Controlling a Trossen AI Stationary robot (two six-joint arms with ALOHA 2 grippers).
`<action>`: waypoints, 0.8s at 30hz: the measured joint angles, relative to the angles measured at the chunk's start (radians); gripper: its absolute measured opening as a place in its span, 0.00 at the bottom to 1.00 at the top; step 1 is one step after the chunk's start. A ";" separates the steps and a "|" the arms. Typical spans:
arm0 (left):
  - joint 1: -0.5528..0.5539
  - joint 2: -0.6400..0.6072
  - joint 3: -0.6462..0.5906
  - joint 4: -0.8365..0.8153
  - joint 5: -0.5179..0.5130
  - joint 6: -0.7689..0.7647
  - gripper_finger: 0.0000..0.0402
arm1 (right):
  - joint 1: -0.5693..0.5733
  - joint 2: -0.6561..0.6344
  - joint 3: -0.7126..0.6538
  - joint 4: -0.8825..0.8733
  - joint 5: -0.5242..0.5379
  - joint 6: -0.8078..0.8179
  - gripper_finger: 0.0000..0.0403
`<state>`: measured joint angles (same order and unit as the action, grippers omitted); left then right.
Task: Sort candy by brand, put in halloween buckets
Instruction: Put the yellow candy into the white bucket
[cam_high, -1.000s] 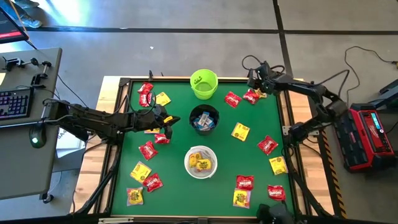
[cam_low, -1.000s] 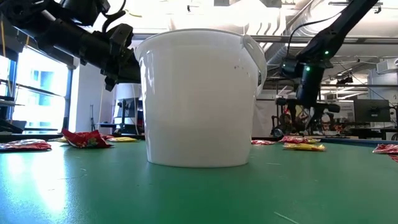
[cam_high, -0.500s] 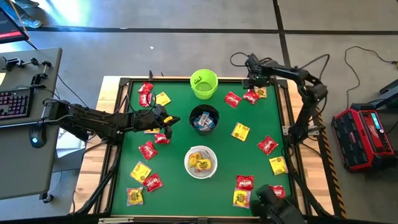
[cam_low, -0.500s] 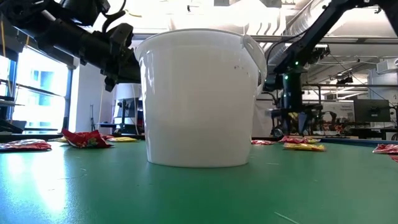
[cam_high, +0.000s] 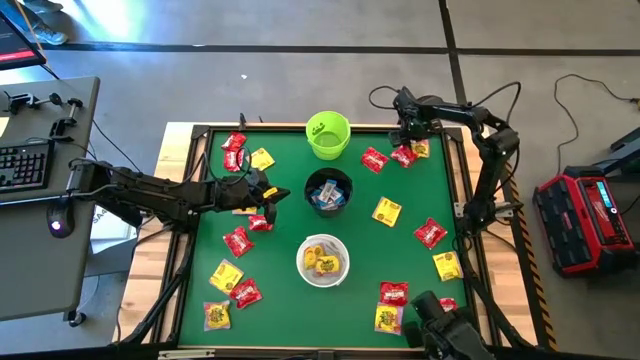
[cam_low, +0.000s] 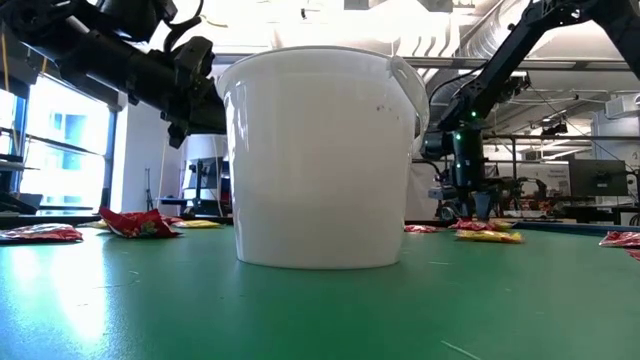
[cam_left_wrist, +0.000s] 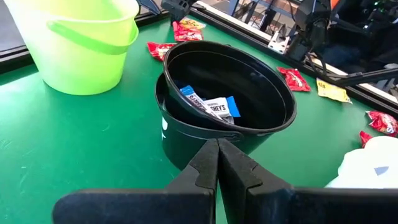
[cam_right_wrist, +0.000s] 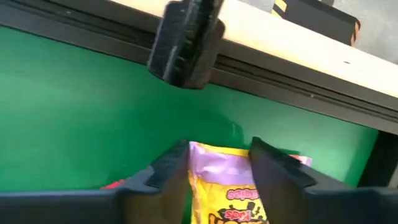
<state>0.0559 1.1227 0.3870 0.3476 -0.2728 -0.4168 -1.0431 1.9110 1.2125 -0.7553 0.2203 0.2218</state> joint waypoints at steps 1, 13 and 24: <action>0.000 0.000 0.000 -0.006 0.000 0.000 0.00 | -0.001 0.000 0.000 0.000 -0.005 -0.004 0.32; 0.000 0.000 0.000 -0.030 0.000 0.000 0.00 | -0.004 -0.018 0.010 -0.035 0.007 -0.022 0.01; 0.000 0.000 0.000 -0.030 0.000 0.001 0.00 | 0.019 -0.164 0.102 -0.094 -0.017 -0.047 0.00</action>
<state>0.0563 1.1229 0.3870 0.3172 -0.2729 -0.4160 -1.0238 1.7475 1.3145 -0.8494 0.2031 0.1750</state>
